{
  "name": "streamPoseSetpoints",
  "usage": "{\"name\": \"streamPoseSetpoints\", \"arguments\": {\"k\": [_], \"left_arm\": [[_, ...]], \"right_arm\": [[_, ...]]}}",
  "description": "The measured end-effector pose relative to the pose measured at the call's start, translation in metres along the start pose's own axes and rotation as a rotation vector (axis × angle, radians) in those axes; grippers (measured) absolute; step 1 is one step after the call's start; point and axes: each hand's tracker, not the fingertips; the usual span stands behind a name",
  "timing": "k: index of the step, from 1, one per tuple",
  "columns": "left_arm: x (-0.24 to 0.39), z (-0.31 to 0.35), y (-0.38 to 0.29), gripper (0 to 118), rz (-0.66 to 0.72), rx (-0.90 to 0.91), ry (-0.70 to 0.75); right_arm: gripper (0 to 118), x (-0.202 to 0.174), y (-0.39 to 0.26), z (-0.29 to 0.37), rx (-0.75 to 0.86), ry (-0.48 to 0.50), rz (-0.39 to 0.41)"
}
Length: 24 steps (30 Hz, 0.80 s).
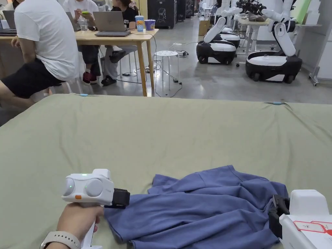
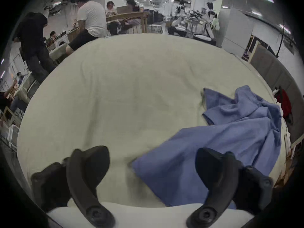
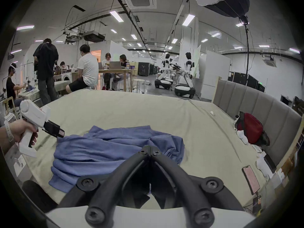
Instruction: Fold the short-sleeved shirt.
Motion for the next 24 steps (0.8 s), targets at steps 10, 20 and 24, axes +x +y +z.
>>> {"name": "streamPoseSetpoints", "arguments": {"k": [10,20,24], "left_arm": [[0.013,-0.008,-0.015,0,-0.066,0.044,0.1],[0.021,0.064,-0.021,0,-0.047,0.202,0.005],[0.031,0.078,-0.025,0,-0.032,0.22,-0.029]], "right_arm": [[0,0.049,-0.006,-0.021,-0.043,-0.067,-0.008],[0,0.144,-0.027,-0.125,-0.247,-0.088,-0.063],[0,0.158,-0.035,-0.183,-0.32,-0.052,-0.028]]}}
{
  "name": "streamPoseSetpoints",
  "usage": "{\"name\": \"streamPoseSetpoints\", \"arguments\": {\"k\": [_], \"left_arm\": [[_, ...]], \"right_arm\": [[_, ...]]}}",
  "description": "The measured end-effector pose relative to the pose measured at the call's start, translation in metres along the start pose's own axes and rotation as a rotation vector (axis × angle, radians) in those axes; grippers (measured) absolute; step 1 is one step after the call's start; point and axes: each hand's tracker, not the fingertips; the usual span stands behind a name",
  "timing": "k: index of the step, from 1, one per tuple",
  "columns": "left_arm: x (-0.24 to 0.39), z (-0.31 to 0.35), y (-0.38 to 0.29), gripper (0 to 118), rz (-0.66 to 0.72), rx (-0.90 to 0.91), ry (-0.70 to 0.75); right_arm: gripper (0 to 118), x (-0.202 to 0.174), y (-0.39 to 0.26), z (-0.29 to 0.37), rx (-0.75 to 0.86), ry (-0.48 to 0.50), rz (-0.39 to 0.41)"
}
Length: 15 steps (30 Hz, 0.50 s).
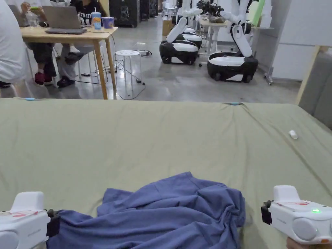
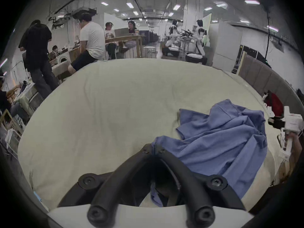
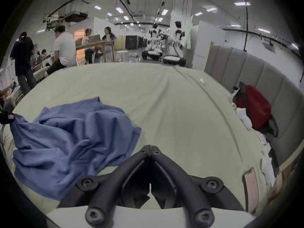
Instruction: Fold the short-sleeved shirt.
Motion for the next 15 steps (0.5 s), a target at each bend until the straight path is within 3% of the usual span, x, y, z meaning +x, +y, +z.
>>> {"name": "streamPoseSetpoints", "arguments": {"k": [2,3,4,5,6,9,12,13,15], "left_arm": [[0.003,-0.001,0.001,0,0.002,-0.002,-0.003],[0.004,-0.002,0.001,0,0.0,-0.005,-0.002],[0.005,-0.002,0.001,0,-0.001,-0.008,0.0],[0.005,-0.002,0.001,0,-0.003,-0.011,-0.001],[0.006,-0.004,0.002,0,-0.005,-0.016,0.0],[0.006,-0.007,0.003,0,-0.005,-0.026,0.003],[0.007,-0.011,0.005,0,-0.007,-0.03,0.009],[0.008,-0.012,0.006,0,-0.005,-0.032,0.01],[0.008,-0.016,0.006,0,-0.006,-0.036,0.013]], "right_arm": [[0,0.002,0.006,-0.024,-0.01,0.007,0.017],[8,0.003,0.009,-0.035,-0.01,0.007,0.014],[31,0.003,0.011,-0.044,-0.007,0.003,0.017],[77,0.003,0.013,-0.053,0.005,-0.005,0.02],[95,0.002,0.016,-0.062,-0.007,0.0,0.027],[94,-0.013,0.019,-0.075,-0.058,0.072,0.097],[89,-0.026,0.017,-0.09,-0.066,0.049,0.162],[79,-0.027,0.016,-0.094,-0.079,0.058,0.158],[42,-0.025,0.013,-0.092,-0.085,0.129,0.125]]}}
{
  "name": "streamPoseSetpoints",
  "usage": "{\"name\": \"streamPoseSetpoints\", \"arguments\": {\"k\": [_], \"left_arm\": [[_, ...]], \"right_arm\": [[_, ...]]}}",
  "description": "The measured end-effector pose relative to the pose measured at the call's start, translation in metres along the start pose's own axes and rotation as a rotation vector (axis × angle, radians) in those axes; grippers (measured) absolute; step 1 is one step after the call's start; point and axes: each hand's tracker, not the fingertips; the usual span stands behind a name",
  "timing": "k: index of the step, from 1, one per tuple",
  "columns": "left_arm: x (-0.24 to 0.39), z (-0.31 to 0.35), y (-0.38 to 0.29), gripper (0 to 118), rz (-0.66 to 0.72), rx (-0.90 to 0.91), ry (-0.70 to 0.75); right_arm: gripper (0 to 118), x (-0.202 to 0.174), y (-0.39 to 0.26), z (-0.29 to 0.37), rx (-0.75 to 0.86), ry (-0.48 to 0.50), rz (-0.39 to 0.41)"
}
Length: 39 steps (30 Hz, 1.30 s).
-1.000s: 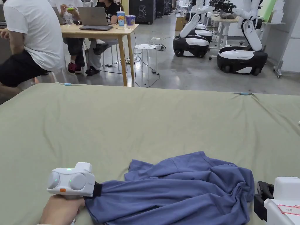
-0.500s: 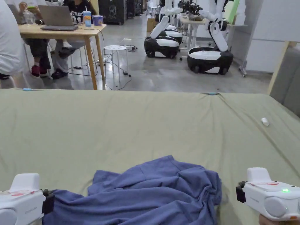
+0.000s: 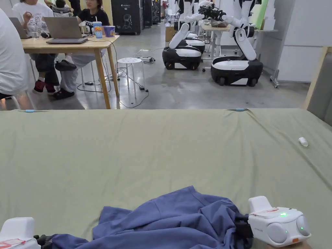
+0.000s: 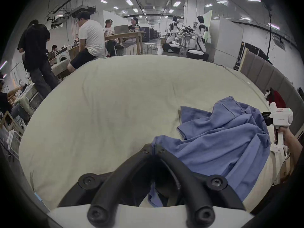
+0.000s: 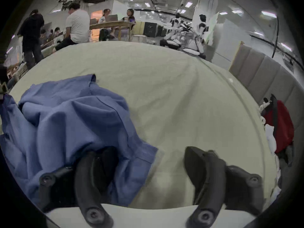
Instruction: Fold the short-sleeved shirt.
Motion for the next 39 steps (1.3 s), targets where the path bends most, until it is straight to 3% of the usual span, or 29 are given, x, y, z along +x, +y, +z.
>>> {"name": "streamPoseSetpoints", "arguments": {"k": [1,2,4,6,16,24,35,39], "left_arm": [[0.0,0.0,0.0,0,-0.001,0.0,0.001],[0.001,0.0,0.0,0,-0.003,-0.001,0.002],[0.003,-0.001,0.001,0,-0.012,-0.002,0.005],[0.003,-0.003,0.003,0,-0.026,-0.002,0.013],[-0.007,0.028,0.041,0,-0.145,0.141,0.123],[-0.028,0.083,0.125,0,-0.151,0.367,0.254],[-0.044,0.133,0.257,0,-0.11,0.548,0.309],[-0.046,0.133,0.297,0,-0.105,0.57,0.317]], "right_arm": [[15,0.001,0.0,0.004,-0.001,0.036,-0.03],[4,0.0,-0.001,0.009,0.002,0.04,-0.046],[4,0.001,-0.001,0.013,-0.004,-0.009,-0.032],[4,0.009,-0.001,0.019,-0.031,0.066,-0.099],[4,-0.008,0.044,0.153,0.234,-0.043,-0.038],[4,-0.022,0.122,0.265,0.456,-0.21,0.023],[4,0.013,0.22,0.332,0.612,-0.43,-0.031],[4,0.024,0.248,0.341,0.633,-0.453,-0.059]]}}
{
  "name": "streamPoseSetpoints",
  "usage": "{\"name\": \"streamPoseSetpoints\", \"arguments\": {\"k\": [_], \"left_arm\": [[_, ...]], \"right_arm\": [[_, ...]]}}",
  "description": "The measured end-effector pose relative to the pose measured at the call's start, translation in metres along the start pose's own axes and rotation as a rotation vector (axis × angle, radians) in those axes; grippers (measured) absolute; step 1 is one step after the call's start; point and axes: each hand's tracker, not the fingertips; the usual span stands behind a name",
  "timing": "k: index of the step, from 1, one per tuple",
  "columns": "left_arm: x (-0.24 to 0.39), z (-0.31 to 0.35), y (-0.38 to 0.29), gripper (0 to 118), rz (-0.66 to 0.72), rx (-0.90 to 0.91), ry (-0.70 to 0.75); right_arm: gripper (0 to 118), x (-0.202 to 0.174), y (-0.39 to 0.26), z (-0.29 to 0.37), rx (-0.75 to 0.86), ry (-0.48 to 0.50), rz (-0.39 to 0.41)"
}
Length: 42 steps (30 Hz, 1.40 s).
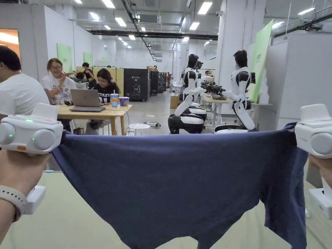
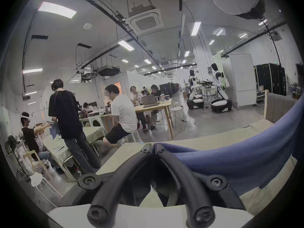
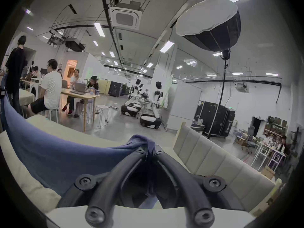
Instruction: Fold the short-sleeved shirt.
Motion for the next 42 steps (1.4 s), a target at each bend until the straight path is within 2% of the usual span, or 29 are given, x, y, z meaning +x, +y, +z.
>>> {"name": "streamPoseSetpoints", "arguments": {"k": [3,7,11,14,17,19,25,28,34,37,40,41,42], "left_arm": [[-0.001,-0.015,0.016,0,0.016,0.01,0.001],[0.01,-0.037,0.013,0,-0.02,-0.008,0.017],[0.026,-0.059,-0.029,0,-0.035,-0.094,0.021],[0.04,-0.077,-0.072,0,-0.063,-0.176,0.022],[0.044,-0.073,-0.095,0,-0.006,-0.197,0.002],[0.047,-0.068,-0.104,0,-0.029,-0.208,-0.002],[0.034,-0.021,-0.12,0,-0.039,-0.225,-0.022],[0.023,0.018,-0.142,0,-0.046,-0.252,-0.051],[0.007,0.09,-0.233,0,-0.023,-0.398,-0.098],[0.004,0.114,-0.289,0,-0.013,-0.479,-0.126],[-0.005,0.13,-0.329,0,0.085,-0.534,-0.136],[-0.008,0.135,-0.336,5,0.12,-0.539,-0.148],[-0.01,0.141,-0.339,21,0.127,-0.525,-0.16]], "right_arm": [[4,-0.001,0.011,-0.012,0.006,-0.002,-0.021],[4,-0.018,0.001,-0.031,-0.008,-0.001,0.0],[4,-0.038,-0.042,-0.064,-0.089,0.006,0.01],[4,-0.054,-0.081,-0.085,-0.174,-0.01,0.065],[4,-0.061,-0.106,-0.088,-0.207,0.003,0.066],[4,-0.062,-0.115,-0.084,-0.219,0.005,0.062],[4,-0.05,-0.132,-0.035,-0.234,0.023,0.066],[4,-0.043,-0.154,0.0,-0.25,0.053,0.098],[4,-0.046,-0.25,0.076,-0.375,0.134,0.163],[4,-0.052,-0.309,0.104,-0.477,0.175,0.139],[4,-0.058,-0.353,0.124,-0.555,0.197,0.065],[11,-0.058,-0.36,0.129,-0.553,0.215,0.037],[29,-0.061,-0.36,0.14,-0.533,0.225,0.024]]}}
